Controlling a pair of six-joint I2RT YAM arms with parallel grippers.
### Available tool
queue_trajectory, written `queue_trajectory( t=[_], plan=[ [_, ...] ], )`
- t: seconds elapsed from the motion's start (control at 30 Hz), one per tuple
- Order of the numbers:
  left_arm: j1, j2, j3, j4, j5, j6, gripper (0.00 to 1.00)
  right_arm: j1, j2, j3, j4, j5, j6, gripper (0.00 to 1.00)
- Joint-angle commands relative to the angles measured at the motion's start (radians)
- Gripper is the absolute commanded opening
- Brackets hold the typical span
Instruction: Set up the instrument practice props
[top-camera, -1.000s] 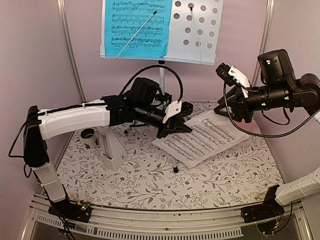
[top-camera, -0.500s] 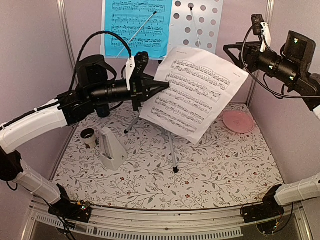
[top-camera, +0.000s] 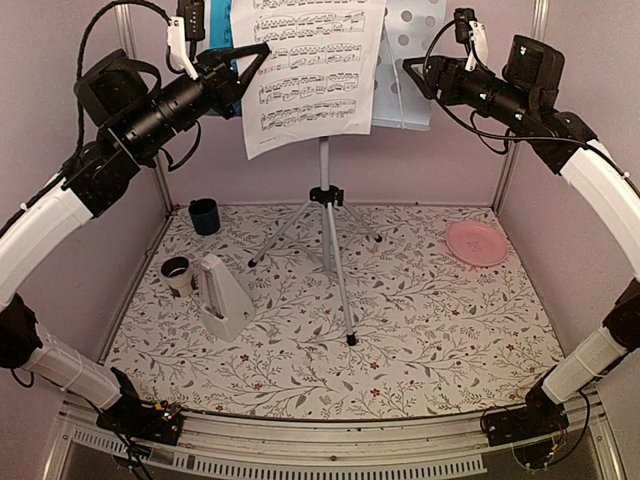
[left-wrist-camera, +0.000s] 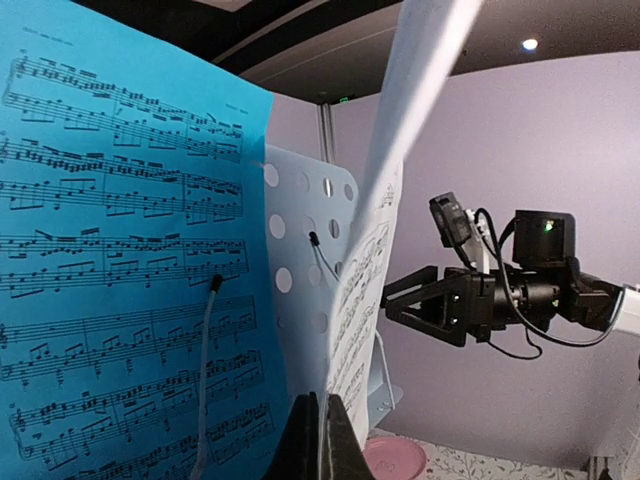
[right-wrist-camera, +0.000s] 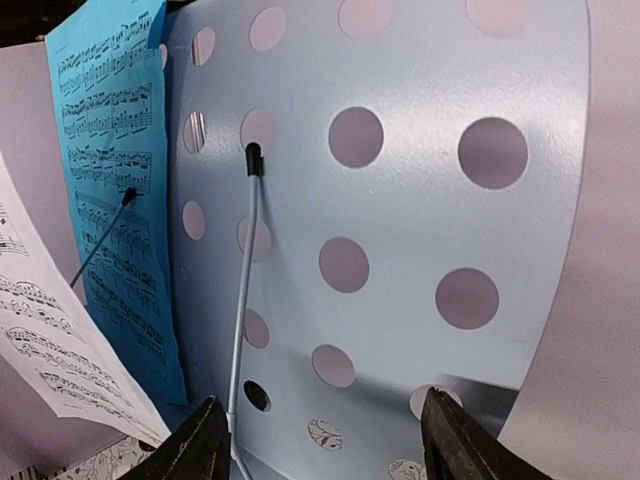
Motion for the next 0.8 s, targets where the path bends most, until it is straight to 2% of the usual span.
queue_trajectory(
  t=[0.0, 0.2, 0.6, 0.77],
  plan=[
    [0.017, 0.003, 0.047, 0.016, -0.171, -0.055, 0.0, -0.003, 0.069, 0.089, 0.065, -0.021, 0.028, 0.65],
    [0.02, 0.056, 0.146, -0.012, -0.266, -0.084, 0.0, -0.003, 0.129, 0.16, 0.075, -0.061, 0.052, 0.62],
    [0.019, 0.149, 0.263, -0.004, -0.265, -0.085, 0.0, 0.017, 0.194, 0.232, 0.059, -0.082, 0.071, 0.55],
    [0.013, 0.187, 0.304, -0.009, -0.254, -0.079, 0.0, 0.021, 0.217, 0.257, 0.038, -0.067, 0.067, 0.44]
  ],
)
